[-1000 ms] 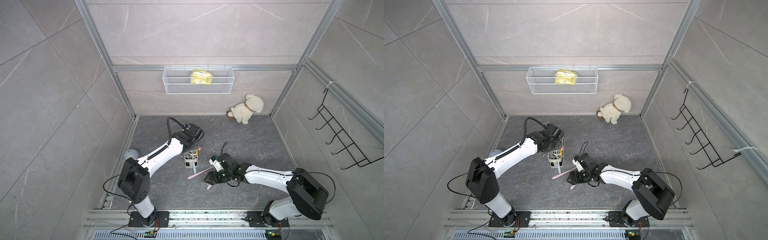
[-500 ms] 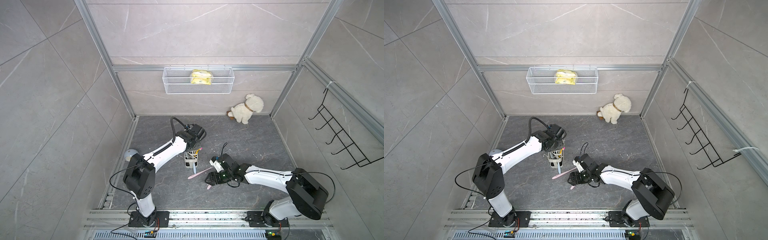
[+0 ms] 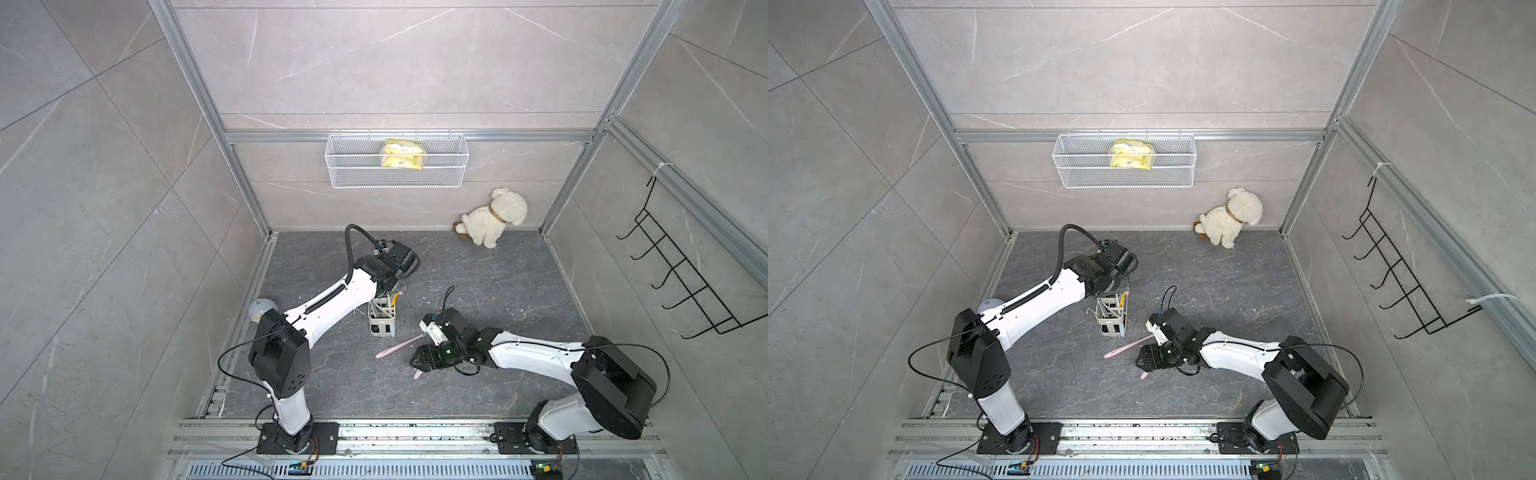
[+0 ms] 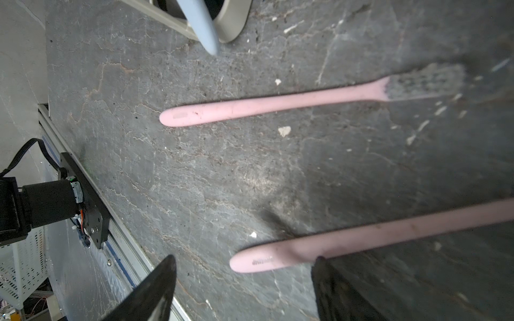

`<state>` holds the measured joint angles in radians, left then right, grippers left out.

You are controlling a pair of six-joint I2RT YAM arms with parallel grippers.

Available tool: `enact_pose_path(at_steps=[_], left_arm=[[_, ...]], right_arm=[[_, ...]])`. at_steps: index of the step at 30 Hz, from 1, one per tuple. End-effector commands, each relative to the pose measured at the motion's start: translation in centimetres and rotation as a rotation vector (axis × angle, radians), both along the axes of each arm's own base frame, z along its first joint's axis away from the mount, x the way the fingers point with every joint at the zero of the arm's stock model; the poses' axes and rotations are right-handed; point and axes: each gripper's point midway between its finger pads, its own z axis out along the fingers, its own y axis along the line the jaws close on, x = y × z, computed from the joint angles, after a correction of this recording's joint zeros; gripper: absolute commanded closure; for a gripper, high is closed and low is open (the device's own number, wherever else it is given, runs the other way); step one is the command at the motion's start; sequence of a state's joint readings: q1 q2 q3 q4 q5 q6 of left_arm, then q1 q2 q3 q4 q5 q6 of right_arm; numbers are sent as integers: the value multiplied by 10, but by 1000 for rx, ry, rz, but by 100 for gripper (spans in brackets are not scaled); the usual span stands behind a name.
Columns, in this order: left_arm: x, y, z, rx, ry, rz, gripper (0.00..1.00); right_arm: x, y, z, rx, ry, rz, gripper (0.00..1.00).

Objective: Place the toothbrush into the toothbrush holder
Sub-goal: Adjust the toothbrush at the toothbrush holder.

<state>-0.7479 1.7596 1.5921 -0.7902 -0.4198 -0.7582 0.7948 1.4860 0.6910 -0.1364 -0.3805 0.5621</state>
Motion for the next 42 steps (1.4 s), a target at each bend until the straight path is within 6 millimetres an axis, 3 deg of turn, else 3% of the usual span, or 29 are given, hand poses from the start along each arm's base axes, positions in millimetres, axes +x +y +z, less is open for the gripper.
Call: enact_pose_path(at_steps=[1, 10, 13, 17, 24, 42], left_arm=[[0, 5, 33, 71, -81, -19, 98], [-9, 5, 84, 225, -276, -47, 100], [-14, 3, 89, 261, -332, -38, 100], [-21, 0, 81, 224, -394, -35, 100], [-31, 11, 77, 161, -484, 12, 100], [-45, 25, 36, 145, -466, 45, 100]], right_arm=[[-2, -2, -6, -18, 0, -7, 22], [-2, -3, -6, -18, 0, -7, 22], [-2, -3, -6, -18, 1, -9, 22], [-2, -3, -5, -18, 2, -9, 22], [-3, -6, -5, -29, 0, -9, 22], [-3, -5, -7, -31, 0, -7, 22]])
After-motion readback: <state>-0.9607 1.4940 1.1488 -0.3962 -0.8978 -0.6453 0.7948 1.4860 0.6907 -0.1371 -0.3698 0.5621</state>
